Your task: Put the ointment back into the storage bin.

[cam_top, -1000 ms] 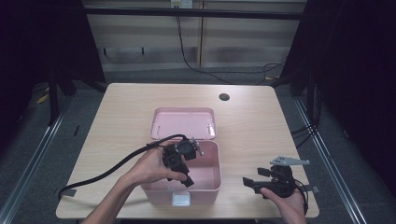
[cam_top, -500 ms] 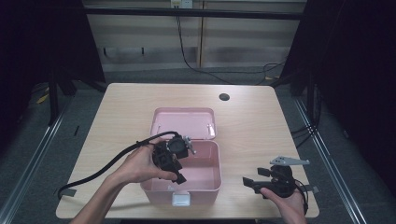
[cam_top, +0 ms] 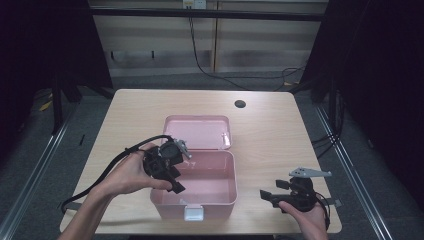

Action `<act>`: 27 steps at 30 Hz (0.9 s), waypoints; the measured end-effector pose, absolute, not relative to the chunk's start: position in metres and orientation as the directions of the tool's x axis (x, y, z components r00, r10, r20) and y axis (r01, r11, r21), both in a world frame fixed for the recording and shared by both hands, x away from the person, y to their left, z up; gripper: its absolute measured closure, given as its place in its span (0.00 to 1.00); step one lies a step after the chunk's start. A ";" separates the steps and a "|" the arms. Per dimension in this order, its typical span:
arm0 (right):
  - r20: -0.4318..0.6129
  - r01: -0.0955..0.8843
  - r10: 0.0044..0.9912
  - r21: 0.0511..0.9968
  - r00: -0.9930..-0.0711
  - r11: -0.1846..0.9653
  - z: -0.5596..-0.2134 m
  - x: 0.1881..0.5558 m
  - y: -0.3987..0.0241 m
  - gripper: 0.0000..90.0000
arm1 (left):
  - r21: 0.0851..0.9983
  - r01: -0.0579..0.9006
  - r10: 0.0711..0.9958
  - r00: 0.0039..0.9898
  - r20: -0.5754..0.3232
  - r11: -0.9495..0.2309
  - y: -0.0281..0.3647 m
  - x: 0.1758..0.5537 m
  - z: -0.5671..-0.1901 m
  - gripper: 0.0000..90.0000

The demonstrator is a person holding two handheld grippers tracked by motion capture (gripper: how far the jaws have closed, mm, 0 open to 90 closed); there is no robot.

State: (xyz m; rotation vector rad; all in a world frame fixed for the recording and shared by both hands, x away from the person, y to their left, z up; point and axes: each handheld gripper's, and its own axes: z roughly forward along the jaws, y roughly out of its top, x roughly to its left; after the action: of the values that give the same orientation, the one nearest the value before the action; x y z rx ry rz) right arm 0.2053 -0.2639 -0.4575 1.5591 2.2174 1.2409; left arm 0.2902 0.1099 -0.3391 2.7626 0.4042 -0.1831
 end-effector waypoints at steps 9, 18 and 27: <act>0.311 0.705 0.839 0.699 -0.447 0.116 -0.458 0.205 -0.264 0.21 | 0.327 0.304 0.263 0.950 -0.166 -0.895 0.132 0.286 -0.336 0.56; 0.310 0.705 0.839 0.699 -0.447 0.117 -0.458 0.206 -0.263 0.21 | 0.390 0.350 0.306 0.936 -0.171 -0.852 0.167 0.283 -0.325 0.55; 0.310 0.706 0.839 0.698 -0.448 0.119 -0.458 0.206 -0.263 0.21 | 0.422 0.392 0.346 0.920 -0.185 -0.817 0.200 0.280 -0.332 0.55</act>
State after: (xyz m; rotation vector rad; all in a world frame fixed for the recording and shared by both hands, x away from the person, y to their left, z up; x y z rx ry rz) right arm 0.2061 -0.2627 -0.4583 1.5533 2.2242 1.2356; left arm 0.2803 0.1996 -0.3316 2.6161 0.5327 -0.1366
